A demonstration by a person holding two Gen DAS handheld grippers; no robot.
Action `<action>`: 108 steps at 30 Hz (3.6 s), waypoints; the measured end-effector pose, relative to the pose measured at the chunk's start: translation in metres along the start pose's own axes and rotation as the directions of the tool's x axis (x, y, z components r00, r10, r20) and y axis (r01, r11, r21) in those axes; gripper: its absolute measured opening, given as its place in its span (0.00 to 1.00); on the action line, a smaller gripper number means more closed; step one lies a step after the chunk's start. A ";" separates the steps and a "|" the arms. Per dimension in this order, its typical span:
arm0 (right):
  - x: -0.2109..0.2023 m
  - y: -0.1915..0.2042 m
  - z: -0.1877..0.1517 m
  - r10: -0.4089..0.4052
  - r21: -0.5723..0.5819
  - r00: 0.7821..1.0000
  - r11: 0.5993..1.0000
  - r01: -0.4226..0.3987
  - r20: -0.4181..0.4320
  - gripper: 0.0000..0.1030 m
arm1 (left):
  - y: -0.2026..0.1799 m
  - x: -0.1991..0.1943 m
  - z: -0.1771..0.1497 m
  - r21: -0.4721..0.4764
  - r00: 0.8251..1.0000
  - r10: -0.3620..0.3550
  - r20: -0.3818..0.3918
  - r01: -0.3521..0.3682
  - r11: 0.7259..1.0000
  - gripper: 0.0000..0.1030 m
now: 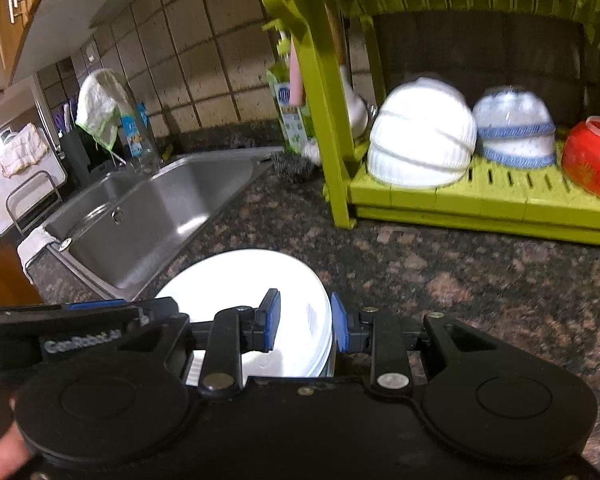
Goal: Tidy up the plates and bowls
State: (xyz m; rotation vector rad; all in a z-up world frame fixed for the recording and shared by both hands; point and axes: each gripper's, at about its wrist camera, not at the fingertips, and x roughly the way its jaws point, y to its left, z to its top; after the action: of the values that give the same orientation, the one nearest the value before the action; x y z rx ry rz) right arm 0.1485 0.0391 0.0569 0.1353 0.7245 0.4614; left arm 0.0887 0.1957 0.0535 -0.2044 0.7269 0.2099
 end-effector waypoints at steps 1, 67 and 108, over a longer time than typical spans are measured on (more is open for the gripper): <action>-0.005 0.000 0.000 -0.002 -0.005 1.000 1.000 0.002 0.014 0.29 | -0.001 -0.007 0.000 -0.001 1.000 -0.002 0.014 0.002 1.000 0.51; -0.108 -0.023 -0.097 -0.081 -0.110 0.990 0.989 0.094 0.116 0.40 | -0.047 -0.034 -0.100 0.014 0.989 0.090 0.115 -0.092 0.996 0.56; -0.106 -0.023 -0.101 -0.083 -0.116 0.992 0.989 0.094 0.098 0.40 | -0.049 -0.032 -0.101 0.036 0.993 0.079 0.087 -0.082 0.996 0.56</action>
State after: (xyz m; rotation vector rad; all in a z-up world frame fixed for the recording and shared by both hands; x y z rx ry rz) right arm 0.0206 -0.0332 0.0395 0.0110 0.6077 0.4097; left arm 0.0135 0.1183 0.0070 -0.1282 0.6541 0.2794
